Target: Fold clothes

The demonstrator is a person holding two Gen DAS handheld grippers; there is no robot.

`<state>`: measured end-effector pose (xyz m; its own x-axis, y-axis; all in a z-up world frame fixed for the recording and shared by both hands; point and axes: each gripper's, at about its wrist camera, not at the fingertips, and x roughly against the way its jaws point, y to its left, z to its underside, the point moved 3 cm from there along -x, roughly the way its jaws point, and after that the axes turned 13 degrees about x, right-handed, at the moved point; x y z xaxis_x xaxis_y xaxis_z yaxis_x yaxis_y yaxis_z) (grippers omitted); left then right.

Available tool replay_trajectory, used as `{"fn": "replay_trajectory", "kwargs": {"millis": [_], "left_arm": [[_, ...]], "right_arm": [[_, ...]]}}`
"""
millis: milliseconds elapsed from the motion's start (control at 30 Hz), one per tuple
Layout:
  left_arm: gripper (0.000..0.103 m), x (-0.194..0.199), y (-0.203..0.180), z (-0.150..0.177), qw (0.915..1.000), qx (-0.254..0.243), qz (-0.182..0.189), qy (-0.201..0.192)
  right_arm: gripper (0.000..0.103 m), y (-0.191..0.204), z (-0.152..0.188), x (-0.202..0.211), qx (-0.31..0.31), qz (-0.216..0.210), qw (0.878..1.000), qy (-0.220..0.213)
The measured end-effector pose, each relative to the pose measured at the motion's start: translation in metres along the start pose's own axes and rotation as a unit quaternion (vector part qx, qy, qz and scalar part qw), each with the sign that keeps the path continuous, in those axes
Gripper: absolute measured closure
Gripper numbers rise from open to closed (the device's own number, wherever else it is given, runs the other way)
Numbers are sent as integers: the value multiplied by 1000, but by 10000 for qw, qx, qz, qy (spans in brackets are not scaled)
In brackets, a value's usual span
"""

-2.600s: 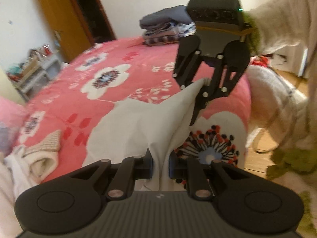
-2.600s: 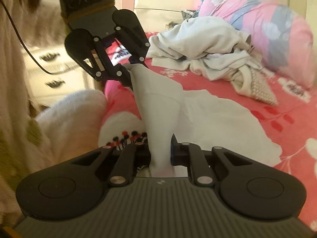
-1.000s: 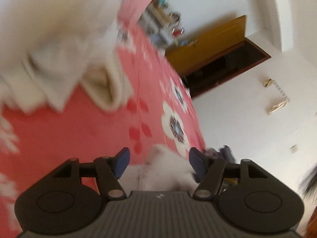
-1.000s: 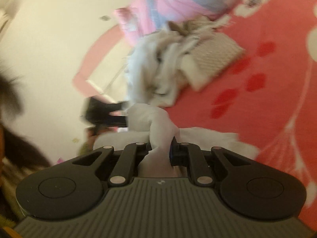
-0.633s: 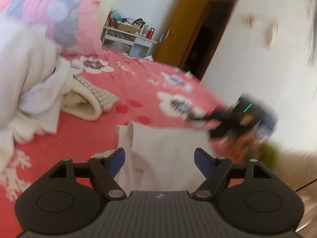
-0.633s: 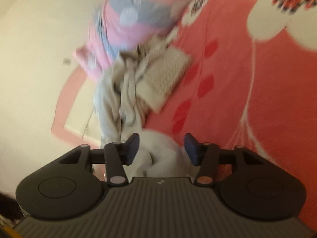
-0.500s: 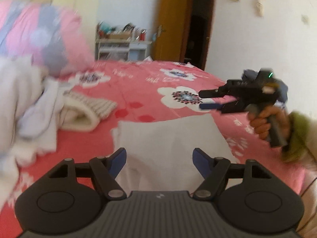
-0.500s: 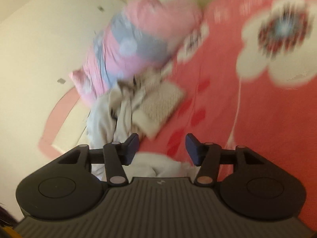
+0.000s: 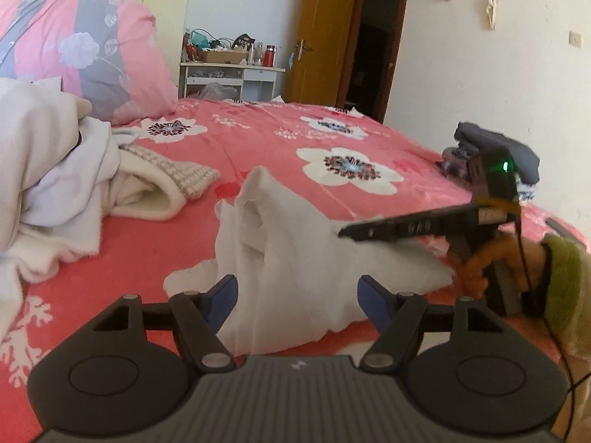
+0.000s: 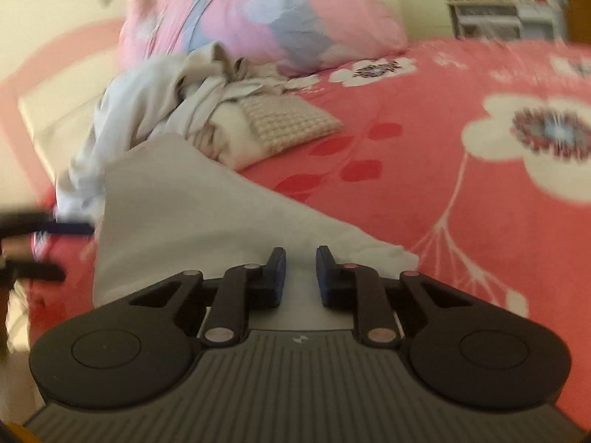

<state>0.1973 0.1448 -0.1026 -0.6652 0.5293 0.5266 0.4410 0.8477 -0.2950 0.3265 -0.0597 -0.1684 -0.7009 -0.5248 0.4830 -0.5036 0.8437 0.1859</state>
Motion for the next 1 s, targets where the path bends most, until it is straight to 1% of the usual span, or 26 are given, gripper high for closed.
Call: {"fn": "replay_trajectory", "kwargs": {"millis": [100, 167, 233, 333, 367, 433, 467, 500, 567, 667, 733, 833, 867, 900, 933, 967, 1000], "left_arm": [[48, -7, 1, -3, 9999, -94, -1, 48], [51, -13, 3, -8, 9999, -96, 38, 26], [52, -16, 5, -12, 9999, -46, 99, -11], [54, -28, 11, -17, 9997, 67, 240, 77], [58, -33, 13, -17, 9995, 94, 266, 150], [73, -44, 14, -16, 9991, 159, 292, 274], [85, -48, 16, -16, 9988, 240, 301, 313], [92, -49, 17, -16, 9984, 350, 312, 326], [98, -44, 19, -17, 9974, 609, 347, 189], [100, -29, 28, -16, 9924, 1160, 414, 46], [100, -25, 36, -12, 9874, 1545, 325, 64], [100, -35, 53, 3, 9764, 2120, -97, 395], [100, -40, 60, 9, 9716, 2297, -181, 544], [100, -41, 63, 13, 9676, 2460, -144, 540], [99, -37, 62, 13, 9685, 2451, -125, 422], [95, -30, 58, 12, 9727, 2299, -197, 262], [90, -21, 53, 9, 9769, 2101, -391, 75]], "right_arm": [[87, -4, 2, -1, -44, -26, 10000, -57], [87, -2, 2, 0, -38, -35, 10000, -54], [87, 0, 3, -1, -26, -42, 10000, -51], [87, 5, 8, 3, -3, -45, 10000, -80], [87, 6, 9, 4, 11, -40, 10000, -88], [87, 5, 9, 4, 42, -28, 9999, -101], [87, 6, 9, 4, 58, -20, 9999, -106], [87, 5, 9, 3, 68, -13, 9999, -110], [87, 5, 9, 3, 89, 5, 9999, -113], [87, 7, 10, 3, 148, 34, 9998, -122], [87, 9, 10, 3, 210, 47, 9997, -126], [87, 14, 10, 3, 361, 84, 9992, -113], [87, 16, 10, 3, 423, 112, 9990, -102], [87, 18, 10, 2, 494, 137, 9986, -89], [87, 20, 9, 2, 566, 161, 9982, -75], [87, 22, 9, 2, 628, 201, 9978, -62], [86, 23, 10, 2, 675, 235, 9974, -54]]}}
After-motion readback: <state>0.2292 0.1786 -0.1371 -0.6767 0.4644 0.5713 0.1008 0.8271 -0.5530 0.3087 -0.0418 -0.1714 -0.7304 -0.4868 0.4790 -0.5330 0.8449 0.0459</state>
